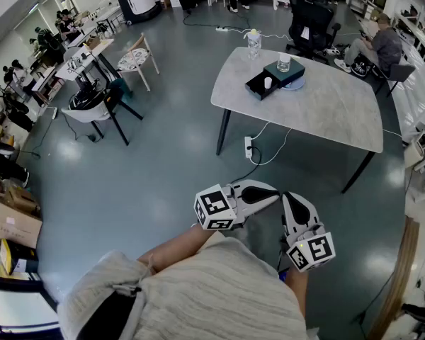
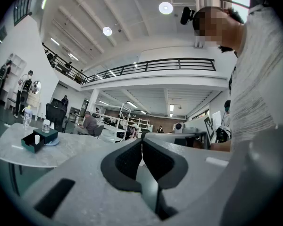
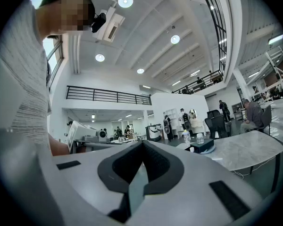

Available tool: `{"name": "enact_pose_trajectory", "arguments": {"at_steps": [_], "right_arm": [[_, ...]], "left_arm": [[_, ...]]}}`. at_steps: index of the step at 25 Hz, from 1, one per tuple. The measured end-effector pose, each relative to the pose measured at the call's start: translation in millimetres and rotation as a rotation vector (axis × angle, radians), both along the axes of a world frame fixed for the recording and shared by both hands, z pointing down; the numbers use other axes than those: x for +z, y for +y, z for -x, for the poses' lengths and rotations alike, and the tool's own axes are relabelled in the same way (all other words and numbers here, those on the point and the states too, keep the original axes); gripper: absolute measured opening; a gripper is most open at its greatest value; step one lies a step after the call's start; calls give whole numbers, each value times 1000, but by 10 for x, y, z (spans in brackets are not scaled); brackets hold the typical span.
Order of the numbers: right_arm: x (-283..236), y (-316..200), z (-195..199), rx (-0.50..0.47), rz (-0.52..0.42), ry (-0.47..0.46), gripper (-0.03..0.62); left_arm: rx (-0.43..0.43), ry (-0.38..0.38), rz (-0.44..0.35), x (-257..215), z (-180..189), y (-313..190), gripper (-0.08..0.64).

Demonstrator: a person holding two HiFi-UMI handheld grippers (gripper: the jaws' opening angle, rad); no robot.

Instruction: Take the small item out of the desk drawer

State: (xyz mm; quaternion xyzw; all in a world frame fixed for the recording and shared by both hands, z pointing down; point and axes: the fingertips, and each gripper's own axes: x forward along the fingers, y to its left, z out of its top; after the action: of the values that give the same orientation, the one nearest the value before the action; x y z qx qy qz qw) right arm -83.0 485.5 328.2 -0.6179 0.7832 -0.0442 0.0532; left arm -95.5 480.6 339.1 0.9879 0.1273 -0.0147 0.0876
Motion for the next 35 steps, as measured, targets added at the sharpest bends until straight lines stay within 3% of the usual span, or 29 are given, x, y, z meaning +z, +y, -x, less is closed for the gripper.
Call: {"name": "enact_pose_trajectory", "arguments": {"at_steps": [21,35], "right_arm": [[-45,32,74,-2,-30,-36,11],[39,-385,-179,11,16,-6,11]], "left_arm": [[-6,4,15,-21,108,0,17],[12,7,56,81,-199,-426,17]]}}
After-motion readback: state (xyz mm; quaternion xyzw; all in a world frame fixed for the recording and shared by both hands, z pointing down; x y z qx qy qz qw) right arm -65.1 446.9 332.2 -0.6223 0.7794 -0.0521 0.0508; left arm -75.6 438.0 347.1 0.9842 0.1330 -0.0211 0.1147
